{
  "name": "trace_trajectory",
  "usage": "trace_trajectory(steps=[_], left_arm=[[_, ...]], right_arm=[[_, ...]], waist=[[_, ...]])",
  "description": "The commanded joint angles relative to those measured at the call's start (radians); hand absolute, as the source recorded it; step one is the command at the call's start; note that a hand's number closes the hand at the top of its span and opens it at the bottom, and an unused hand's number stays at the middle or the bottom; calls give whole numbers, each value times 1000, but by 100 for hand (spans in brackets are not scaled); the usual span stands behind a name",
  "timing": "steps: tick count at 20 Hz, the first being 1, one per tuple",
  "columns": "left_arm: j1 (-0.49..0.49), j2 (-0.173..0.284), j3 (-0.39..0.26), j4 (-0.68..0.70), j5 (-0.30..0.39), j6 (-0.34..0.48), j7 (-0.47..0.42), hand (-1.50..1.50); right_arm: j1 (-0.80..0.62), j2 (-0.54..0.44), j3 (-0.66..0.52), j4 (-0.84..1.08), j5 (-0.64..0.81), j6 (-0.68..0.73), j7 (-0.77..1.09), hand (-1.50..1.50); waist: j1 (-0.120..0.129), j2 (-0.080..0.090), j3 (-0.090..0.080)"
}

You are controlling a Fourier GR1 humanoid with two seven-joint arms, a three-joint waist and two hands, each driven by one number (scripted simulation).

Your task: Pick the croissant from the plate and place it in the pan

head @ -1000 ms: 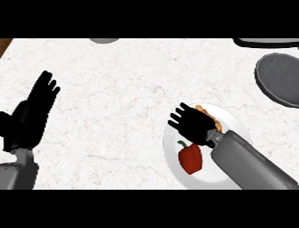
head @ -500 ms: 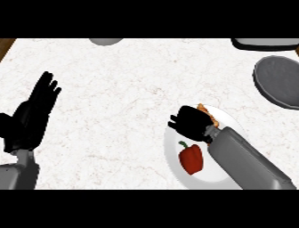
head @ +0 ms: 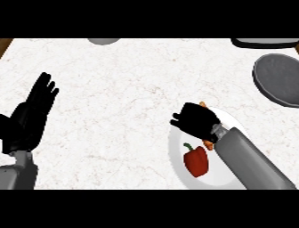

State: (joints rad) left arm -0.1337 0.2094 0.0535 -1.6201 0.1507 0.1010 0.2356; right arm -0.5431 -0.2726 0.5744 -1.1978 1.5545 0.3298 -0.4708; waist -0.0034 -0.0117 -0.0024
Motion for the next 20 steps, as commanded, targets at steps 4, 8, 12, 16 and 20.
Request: trace_trajectory(steps=[4, 8, 12, 16, 20], left_arm=[[40, 18, 44, -21, -1, 26, 7, 0], [60, 3, 38, -11, -8, 27, -17, 0], [11, 2, 35, 7, 2, 21, 9, 0], [-21, 6, 23, -7, 1, 15, 46, 0], [-7, 2, 16, -21, 1, -8, 30, 0]], right_arm=[[227, 2, -373, -124, -287, 3, 118, 150], [297, -44, -470, -412, -342, -63, 143, 150], [358, -101, -600, -642, -442, -54, 119, 150], [419, -115, -697, -906, -544, 121, 196, 150], [357, -118, -845, -917, -673, 229, 249, 150]], waist=[[-99, -10, 6], [-83, -11, 1], [-64, -3, 2], [-36, 2, 2], [-5, 9, 2]])
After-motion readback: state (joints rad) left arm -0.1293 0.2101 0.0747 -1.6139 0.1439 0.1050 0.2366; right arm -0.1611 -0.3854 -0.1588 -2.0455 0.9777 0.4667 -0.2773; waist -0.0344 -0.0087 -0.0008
